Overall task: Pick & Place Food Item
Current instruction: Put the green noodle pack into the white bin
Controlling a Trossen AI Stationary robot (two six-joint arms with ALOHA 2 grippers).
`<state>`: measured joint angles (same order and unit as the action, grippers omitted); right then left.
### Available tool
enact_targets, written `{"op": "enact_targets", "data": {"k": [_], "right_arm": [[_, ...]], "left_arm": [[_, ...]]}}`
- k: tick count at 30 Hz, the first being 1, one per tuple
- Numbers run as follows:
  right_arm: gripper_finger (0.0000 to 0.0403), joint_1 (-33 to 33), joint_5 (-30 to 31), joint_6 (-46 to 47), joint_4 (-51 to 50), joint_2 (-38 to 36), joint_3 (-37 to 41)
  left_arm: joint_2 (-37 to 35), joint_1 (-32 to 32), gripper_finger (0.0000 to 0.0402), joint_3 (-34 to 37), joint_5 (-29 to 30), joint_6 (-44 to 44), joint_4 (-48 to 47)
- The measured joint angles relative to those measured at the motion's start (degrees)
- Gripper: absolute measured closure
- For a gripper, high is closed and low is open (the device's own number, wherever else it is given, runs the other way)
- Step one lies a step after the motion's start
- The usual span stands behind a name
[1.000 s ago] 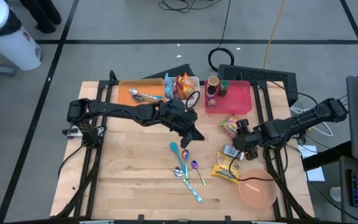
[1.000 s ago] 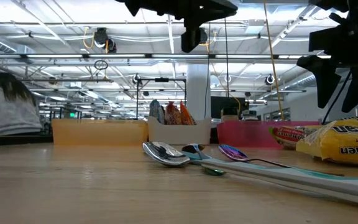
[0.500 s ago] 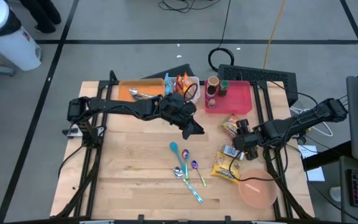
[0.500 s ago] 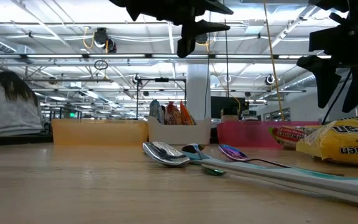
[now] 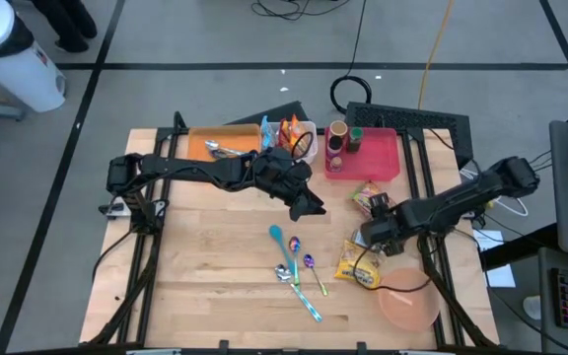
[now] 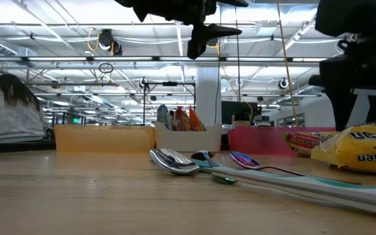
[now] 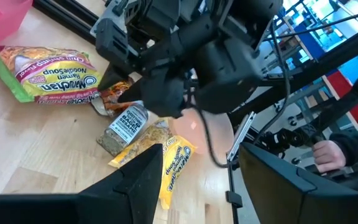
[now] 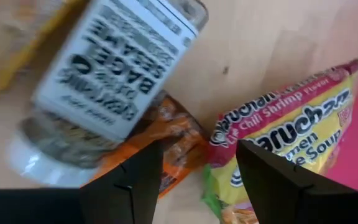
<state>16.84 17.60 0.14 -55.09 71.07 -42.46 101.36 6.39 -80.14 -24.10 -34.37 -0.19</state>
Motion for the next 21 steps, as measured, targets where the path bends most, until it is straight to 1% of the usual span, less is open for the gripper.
{"op": "enact_targets", "data": {"k": [2, 4, 8, 13, 19, 21], "right_arm": [[0.0207, -0.22, 1.73, 0.78, -0.11, 1.61, 0.02], [0.0212, -0.76, 1.90, 0.92, -0.29, 2.81, 0.00], [0.0237, -2.27, 1.85, 0.92, -0.38, 3.98, 0.00], [0.0293, -5.20, 1.84, 0.94, -0.94, 3.97, 0.00], [0.0384, -7.91, 1.64, 0.94, -1.15, 3.53, -0.01], [0.0397, -7.98, 1.08, 0.91, -1.76, 3.30, -0.40]], "left_arm": [[0.00, 0.00, 0.0184, 0.00, 0.01, -0.01, 0.01], [0.00, -0.06, 0.0187, 0.00, 0.00, -0.11, 0.00], [0.00, -0.18, 0.0191, 0.00, 0.00, -0.26, -0.02], [0.00, -0.26, 0.0192, 0.00, 0.00, -0.67, -0.04], [0.00, -0.61, 0.0192, 0.00, 0.00, -0.66, -0.04], [-0.02, -0.70, 0.0192, 0.00, 0.00, -0.64, -0.07]]}}
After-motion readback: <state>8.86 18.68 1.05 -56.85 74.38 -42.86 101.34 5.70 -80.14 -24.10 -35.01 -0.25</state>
